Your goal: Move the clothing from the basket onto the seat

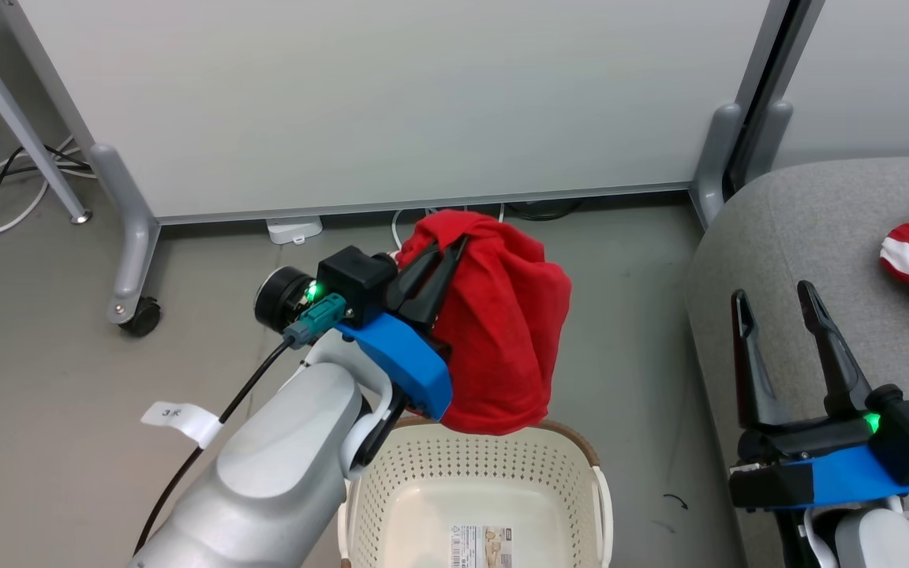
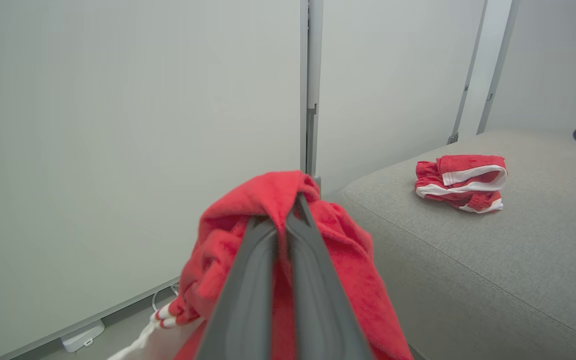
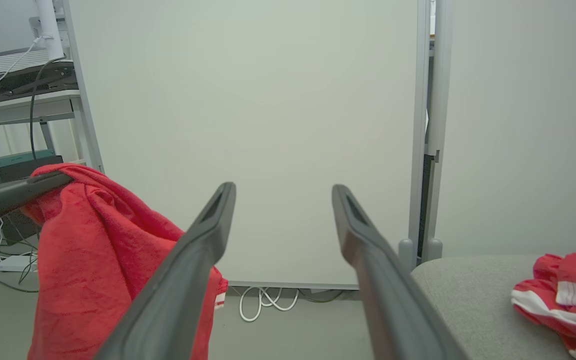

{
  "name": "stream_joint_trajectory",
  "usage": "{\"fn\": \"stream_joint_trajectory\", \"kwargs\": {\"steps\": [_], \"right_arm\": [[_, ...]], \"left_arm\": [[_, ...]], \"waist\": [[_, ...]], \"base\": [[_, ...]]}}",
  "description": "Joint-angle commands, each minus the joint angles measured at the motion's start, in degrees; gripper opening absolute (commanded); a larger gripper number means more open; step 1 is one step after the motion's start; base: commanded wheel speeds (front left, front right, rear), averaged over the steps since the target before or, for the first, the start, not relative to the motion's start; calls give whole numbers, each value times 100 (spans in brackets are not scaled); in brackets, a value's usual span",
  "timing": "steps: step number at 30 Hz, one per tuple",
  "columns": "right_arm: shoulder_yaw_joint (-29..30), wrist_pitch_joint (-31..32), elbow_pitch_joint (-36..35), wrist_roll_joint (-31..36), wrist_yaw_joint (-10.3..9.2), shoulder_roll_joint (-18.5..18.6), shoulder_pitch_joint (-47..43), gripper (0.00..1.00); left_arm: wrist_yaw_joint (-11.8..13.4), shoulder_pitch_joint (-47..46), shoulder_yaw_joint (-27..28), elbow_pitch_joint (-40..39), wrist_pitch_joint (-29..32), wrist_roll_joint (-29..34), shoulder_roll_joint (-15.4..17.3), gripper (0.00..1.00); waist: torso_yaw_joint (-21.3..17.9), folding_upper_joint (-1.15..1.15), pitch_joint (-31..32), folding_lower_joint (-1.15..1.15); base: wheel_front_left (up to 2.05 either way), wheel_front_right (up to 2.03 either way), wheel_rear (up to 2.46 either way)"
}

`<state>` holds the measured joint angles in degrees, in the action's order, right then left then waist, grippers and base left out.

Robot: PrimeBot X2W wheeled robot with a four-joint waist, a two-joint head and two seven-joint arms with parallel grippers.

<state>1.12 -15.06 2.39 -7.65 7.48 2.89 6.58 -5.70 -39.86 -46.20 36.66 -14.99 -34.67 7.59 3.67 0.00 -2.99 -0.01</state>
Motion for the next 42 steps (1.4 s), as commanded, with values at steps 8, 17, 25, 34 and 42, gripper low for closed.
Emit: {"fn": "stream_joint_trajectory", "kwargs": {"steps": [8,17,25,34,42], "right_arm": [[-32,-17,-14,-40,3,-1,-44,100],[-676,-17,14,79,3,-2,362,100],[-1618,-17,558,381,3,61,1074,100],[-2034,-17,1607,609,3,86,1672,100],[-2295,-17,2265,473,2,25,1973,100]], "left_arm": [[-22,-74,9,-84,-27,63,7,0],[-38,-108,-75,-39,-27,88,-44,0],[-59,-265,-169,-53,-26,101,-116,0],[-61,-313,-247,-122,-27,150,-169,0],[-72,-327,-357,-189,-27,186,-219,0]], "waist": [[-28,0,31,1],[13,0,24,1],[112,0,-36,1],[214,0,-89,1],[268,0,-138,1]], "base": [[0,0,0],[0,0,0],[0,0,0],[0,0,0],[0,0,0]]}}
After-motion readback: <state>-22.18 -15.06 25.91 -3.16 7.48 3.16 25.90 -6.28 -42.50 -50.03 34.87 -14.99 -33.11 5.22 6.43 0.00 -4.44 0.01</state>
